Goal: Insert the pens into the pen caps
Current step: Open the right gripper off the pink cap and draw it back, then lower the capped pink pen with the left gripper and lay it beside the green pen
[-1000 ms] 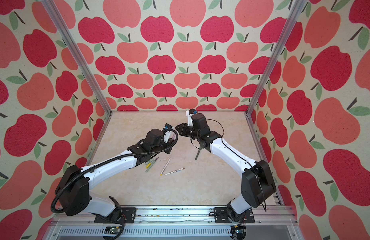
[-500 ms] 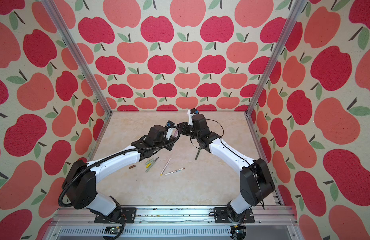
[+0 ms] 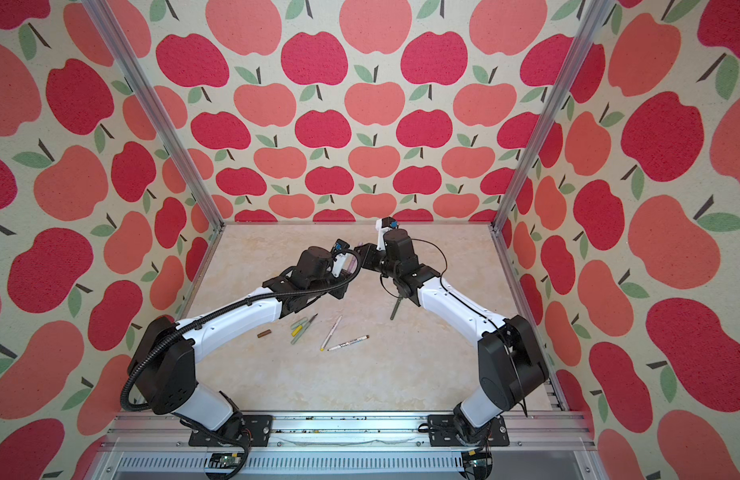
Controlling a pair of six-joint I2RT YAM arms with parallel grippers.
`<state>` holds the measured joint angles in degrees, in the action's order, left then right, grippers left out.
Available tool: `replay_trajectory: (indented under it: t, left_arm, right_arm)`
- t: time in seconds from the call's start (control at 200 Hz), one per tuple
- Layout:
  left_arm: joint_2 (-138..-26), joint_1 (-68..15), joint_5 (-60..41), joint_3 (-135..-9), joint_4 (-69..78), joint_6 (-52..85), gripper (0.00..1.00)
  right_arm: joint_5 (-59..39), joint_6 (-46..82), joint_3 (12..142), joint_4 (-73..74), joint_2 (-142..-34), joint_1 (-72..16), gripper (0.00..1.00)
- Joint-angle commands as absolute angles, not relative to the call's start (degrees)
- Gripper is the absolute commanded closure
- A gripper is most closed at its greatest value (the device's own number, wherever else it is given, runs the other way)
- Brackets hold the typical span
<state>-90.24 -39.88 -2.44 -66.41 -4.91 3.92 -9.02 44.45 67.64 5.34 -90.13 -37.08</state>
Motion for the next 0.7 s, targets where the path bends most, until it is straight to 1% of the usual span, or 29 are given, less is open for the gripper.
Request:
replay_trajectory:
  t: [0.0, 0.115, 0.195, 0.39, 0.43, 0.57, 0.695]
  left_arm:
    - [-88.8, -39.5, -2.6, -72.3, 15.7, 4.8, 1.00]
    - [-87.8, -39.7, -2.2, -69.0, 14.7, 6.4, 1.00]
    - [-87.0, -40.1, -2.1, -65.9, 14.0, 8.7, 1.00]
    - [-87.0, -43.9, -0.4, -59.3, 9.6, 14.1, 1.00]
    - [-87.3, -44.8, -0.1, -58.1, 9.1, 15.9, 1.00]
    - [-89.5, -47.6, 1.4, -56.4, 7.0, 22.0, 1.00]
    - [-94.6, -49.1, 0.7, -59.8, 2.8, 27.0, 1.00]
  right_arm:
    - [-22.1, 43.3, 65.0, -9.7, -90.6, -39.7, 0.88]
    - [-22.4, 42.5, 65.9, -9.6, -87.7, -36.6, 0.86]
    - [-22.6, 41.7, 66.8, -9.5, -85.2, -34.2, 0.81]
    - [-23.2, 39.5, 67.5, -9.1, -78.2, -29.3, 0.60]
    - [-22.9, 39.0, 67.2, -9.2, -76.8, -28.5, 0.57]
    - [-20.5, 37.1, 65.6, -11.0, -72.6, -26.1, 0.52]
    - [-17.0, 37.2, 63.1, -13.3, -70.2, -23.8, 0.50]
